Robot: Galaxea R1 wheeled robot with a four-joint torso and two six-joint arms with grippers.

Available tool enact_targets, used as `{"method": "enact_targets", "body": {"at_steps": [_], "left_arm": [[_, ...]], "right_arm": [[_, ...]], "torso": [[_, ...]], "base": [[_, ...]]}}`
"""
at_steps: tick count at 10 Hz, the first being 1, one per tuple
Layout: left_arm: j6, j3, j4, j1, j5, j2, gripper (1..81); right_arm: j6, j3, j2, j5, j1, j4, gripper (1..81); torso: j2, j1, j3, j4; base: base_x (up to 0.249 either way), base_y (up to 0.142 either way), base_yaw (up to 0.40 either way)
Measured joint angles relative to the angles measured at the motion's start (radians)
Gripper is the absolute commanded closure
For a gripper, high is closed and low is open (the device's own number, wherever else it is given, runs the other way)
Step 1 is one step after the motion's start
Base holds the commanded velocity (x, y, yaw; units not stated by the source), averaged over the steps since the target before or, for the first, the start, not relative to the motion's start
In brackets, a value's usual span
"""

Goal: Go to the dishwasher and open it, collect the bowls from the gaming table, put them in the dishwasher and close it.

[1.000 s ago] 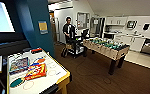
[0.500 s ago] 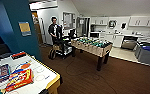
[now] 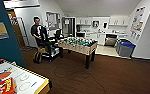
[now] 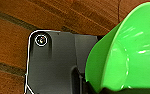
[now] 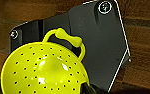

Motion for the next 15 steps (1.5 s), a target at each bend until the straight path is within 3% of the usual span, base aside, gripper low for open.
{"method": "enact_targets", "body": {"at_steps": [8,9,15], "left_arm": [[0.0,-0.003,0.0,0.0,0.001,0.003,81.1],[0.0,-0.003,0.0,0.0,0.0,0.003,81.1],[0.0,-0.002,0.0,0.003,-0.005,-0.002,81.1]], "right_arm": [[0.0,0.0,0.0,0.001,0.001,0.0,81.1],[0.0,-0.002,0.0,0.003,0.0,0.0,81.1],[0.0,-0.002,0.001,0.006,0.002,-0.002,81.1]], "torso": [[0.0,0.0,0.0,0.0],[0.0,0.0,0.0,0.0],[0.0,-0.001,0.0,0.0]], "base": [[0.0,0.0,-0.387],[0.067,-0.287,0.0],[0.0,0.0,0.0]]}}
